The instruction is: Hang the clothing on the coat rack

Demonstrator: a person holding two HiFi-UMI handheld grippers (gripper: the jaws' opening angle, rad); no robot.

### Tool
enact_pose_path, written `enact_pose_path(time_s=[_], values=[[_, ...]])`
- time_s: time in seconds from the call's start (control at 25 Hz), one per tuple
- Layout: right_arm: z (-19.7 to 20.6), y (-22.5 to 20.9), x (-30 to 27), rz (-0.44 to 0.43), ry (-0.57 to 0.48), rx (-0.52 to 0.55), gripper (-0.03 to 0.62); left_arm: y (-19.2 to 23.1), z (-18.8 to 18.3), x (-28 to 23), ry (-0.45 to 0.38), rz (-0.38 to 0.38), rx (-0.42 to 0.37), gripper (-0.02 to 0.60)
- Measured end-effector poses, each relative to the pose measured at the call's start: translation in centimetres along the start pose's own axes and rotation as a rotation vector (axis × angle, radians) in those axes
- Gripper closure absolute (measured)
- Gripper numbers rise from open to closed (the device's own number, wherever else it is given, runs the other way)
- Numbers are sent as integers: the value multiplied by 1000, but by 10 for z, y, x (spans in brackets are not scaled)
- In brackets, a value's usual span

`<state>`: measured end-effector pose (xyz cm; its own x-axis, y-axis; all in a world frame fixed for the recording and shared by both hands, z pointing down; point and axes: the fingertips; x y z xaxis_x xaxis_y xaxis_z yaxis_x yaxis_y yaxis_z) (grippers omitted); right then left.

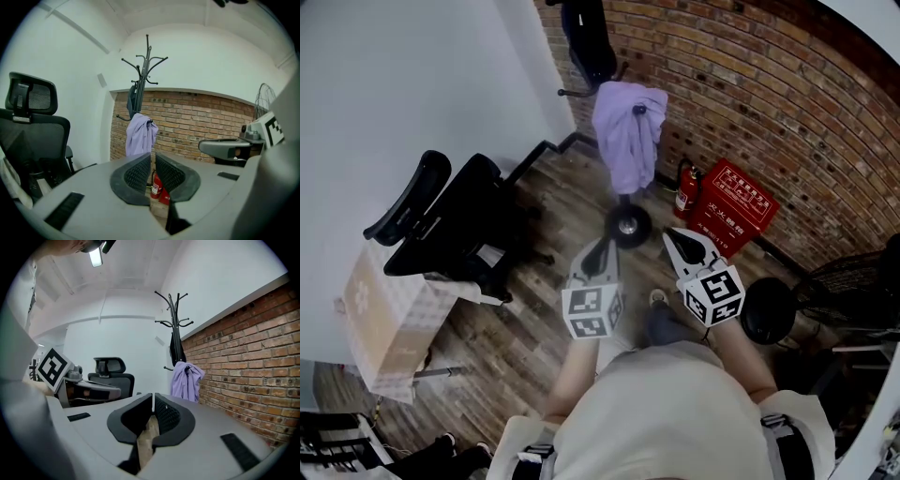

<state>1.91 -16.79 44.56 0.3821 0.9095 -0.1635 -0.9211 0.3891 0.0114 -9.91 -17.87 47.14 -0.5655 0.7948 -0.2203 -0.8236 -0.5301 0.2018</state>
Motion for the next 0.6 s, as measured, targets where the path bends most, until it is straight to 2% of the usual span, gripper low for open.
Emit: enact_pose_path(time_s=[0.32,0.6], values=[[2,33,43,-24,-24,21,583,-18,11,50,-4,-13,-17,557],[1,44,64,-33,-39,37,583,-30,12,68,-15,-10,-28,558]])
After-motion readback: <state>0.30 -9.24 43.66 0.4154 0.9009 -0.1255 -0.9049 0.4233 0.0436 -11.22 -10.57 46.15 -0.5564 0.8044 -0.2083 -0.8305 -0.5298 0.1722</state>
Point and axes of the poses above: the fingertips, and each gripper's own axes: x backward along the fingers, y to its left, z out of its underside, and after that the axes turned 8 degrees about z, right-handed
